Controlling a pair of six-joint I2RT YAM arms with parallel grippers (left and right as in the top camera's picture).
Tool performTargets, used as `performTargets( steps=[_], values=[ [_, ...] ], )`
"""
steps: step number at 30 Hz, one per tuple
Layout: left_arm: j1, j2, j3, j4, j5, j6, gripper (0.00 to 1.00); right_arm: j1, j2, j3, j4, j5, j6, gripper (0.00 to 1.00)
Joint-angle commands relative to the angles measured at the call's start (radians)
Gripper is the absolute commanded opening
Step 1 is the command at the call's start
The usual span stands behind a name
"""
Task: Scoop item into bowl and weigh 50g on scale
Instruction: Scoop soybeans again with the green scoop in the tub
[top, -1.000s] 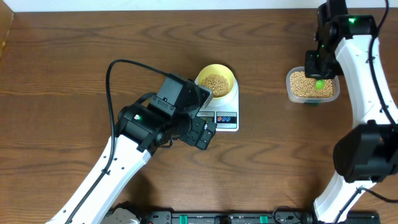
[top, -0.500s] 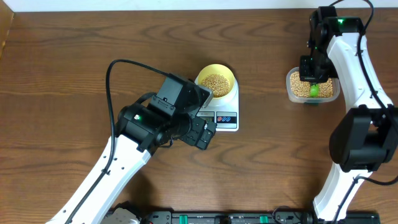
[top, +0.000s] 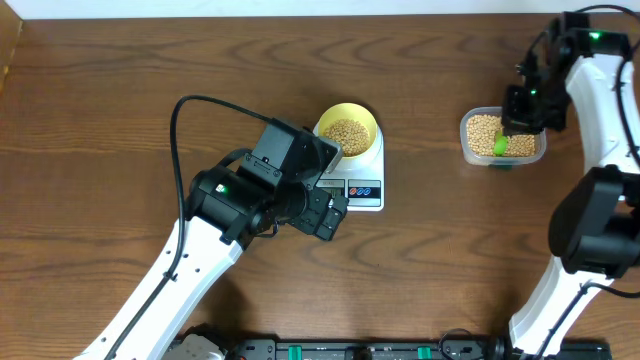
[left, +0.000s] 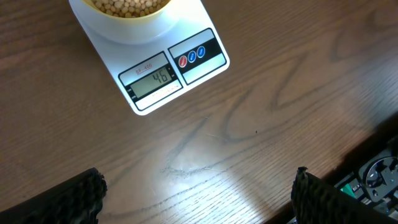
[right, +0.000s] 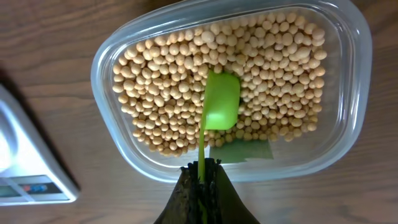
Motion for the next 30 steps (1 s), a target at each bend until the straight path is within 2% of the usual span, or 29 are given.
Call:
performTargets(
  steps=[1, 5, 30],
  values=[
    [0.004, -0.002, -0.002, 0.001, 0.008, -0.001, 0.98, -0.039, 0.008, -0.005, 0.002, -0.164, -0.053, 0.01],
    [0.004, -0.002, -0.002, 0.001, 0.008, -0.001, 0.98, -0.075, 0.008, -0.005, -0.003, -0.245, -0.076, 0.01],
    [0.004, -0.002, -0.002, 0.001, 0.008, -0.001, 0.98, -0.243, 0.008, -0.005, -0.075, -0.307, -0.214, 0.01]
  ],
)
